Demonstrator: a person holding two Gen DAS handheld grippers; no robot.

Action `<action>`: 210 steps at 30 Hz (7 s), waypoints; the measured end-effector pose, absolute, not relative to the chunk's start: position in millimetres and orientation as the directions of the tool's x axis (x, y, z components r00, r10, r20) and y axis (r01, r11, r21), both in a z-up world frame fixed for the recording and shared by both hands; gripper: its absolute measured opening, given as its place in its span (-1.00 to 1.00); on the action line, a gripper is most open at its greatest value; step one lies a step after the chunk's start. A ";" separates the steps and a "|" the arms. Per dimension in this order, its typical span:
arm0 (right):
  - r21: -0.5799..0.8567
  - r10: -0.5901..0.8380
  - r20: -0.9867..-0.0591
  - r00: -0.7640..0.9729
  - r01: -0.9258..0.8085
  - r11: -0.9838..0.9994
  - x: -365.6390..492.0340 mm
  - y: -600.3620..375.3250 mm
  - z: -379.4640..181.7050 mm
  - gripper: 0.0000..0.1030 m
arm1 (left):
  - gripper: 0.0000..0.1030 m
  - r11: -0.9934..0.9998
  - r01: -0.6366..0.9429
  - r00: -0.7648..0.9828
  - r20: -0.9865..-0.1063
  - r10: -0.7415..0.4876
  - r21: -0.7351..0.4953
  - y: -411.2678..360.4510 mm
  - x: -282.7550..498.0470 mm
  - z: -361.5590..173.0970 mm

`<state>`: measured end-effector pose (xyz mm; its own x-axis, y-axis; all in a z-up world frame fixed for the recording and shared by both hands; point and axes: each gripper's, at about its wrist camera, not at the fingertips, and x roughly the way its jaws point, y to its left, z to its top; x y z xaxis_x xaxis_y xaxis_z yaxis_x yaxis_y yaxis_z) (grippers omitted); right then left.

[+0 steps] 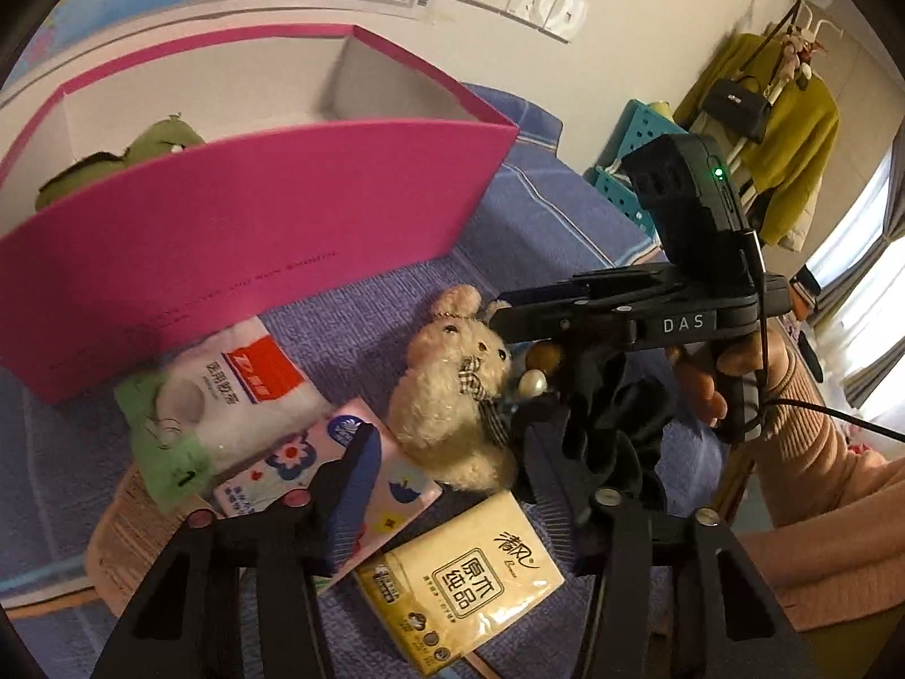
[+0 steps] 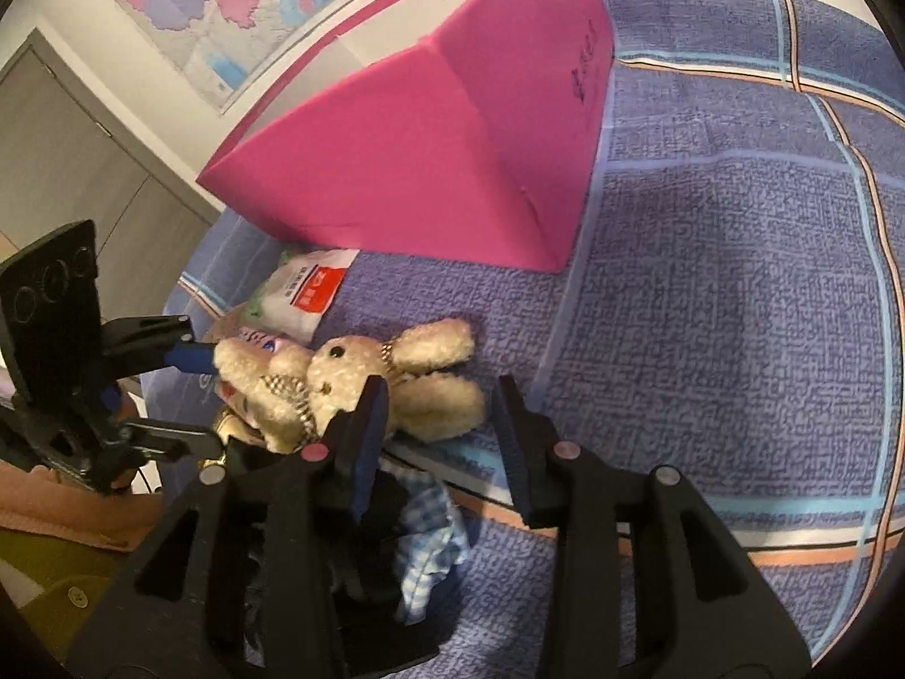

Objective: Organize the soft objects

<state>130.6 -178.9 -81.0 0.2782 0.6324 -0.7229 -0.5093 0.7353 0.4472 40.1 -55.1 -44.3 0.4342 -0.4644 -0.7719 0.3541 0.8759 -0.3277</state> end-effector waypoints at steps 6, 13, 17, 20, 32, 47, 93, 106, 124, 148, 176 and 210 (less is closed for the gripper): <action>0.434 0.632 -0.715 0.298 -0.519 0.736 120.5 -181.7 -81.7 -0.54 | -0.24 0.881 0.340 0.439 -0.774 -0.457 -0.328 -56.4 45.2 -46.2; 0.443 0.660 -0.674 0.333 -0.533 0.721 108.1 -184.2 -68.9 -0.80 | -0.31 0.876 0.305 0.437 -0.763 -0.477 -0.373 -54.2 55.9 -48.1; 0.433 0.668 -0.661 0.343 -0.553 0.712 102.8 -181.2 -59.6 -0.88 | -0.31 0.873 0.284 0.443 -0.753 -0.486 -0.396 -52.9 61.4 -47.1; 0.409 0.649 -0.671 0.359 -0.551 0.728 102.8 -177.3 -56.7 -0.87 | -0.31 0.877 0.267 0.449 -0.754 -0.480 -0.399 -51.5 64.1 -47.5; 0.493 0.661 -0.682 0.313 -0.472 0.731 122.7 -188.1 -84.5 -0.29 | -0.32 0.878 0.253 0.440 -0.759 -0.479 -0.407 -47.8 67.1 -54.0; 0.419 0.676 -0.618 0.402 -0.558 0.716 95.2 -178.2 -31.2 -0.78 | -0.50 0.860 0.262 0.494 -0.704 -0.510 -0.438 -44.0 71.8 -28.5; 0.213 0.532 -0.618 0.578 -0.529 0.822 148.8 -165.8 34.0 -0.42 | 0.32 0.950 0.176 0.646 -0.698 -0.309 -0.258 -6.0 170.0 16.8; 0.338 0.603 -0.671 0.431 -0.546 0.766 84.7 -193.1 -18.7 0.09 | 0.32 0.874 0.370 0.604 -0.634 -0.483 -0.313 -34.7 69.8 25.0; 0.269 0.525 -0.759 0.386 -0.549 0.791 64.8 -167.9 -59.1 -0.65 | 0.32 0.805 0.420 0.381 -0.724 -0.575 -0.419 -72.3 37.5 -41.8; 0.219 0.622 -0.622 0.476 -0.657 0.722 26.1 -159.2 25.1 -0.88 | -0.38 0.750 0.473 0.420 -0.630 -0.653 -0.462 -75.6 38.8 -3.0; 0.032 0.575 -0.547 0.609 -0.671 0.741 177.0 -100.5 100.2 -0.88 | -0.38 0.925 0.278 0.678 -0.629 -0.380 -0.260 -22.3 172.4 72.4; 0.132 0.501 -0.626 0.598 -0.552 0.823 194.8 -150.5 48.2 -0.40 | 0.18 0.946 0.261 0.678 -0.661 -0.323 -0.194 -26.6 170.1 47.8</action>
<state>194.8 -150.5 48.2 0.5980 0.5010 -0.6256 -0.5519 0.8234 0.1317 170.1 -26.6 47.8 0.6775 -0.3228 -0.6609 0.2608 0.9456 -0.1945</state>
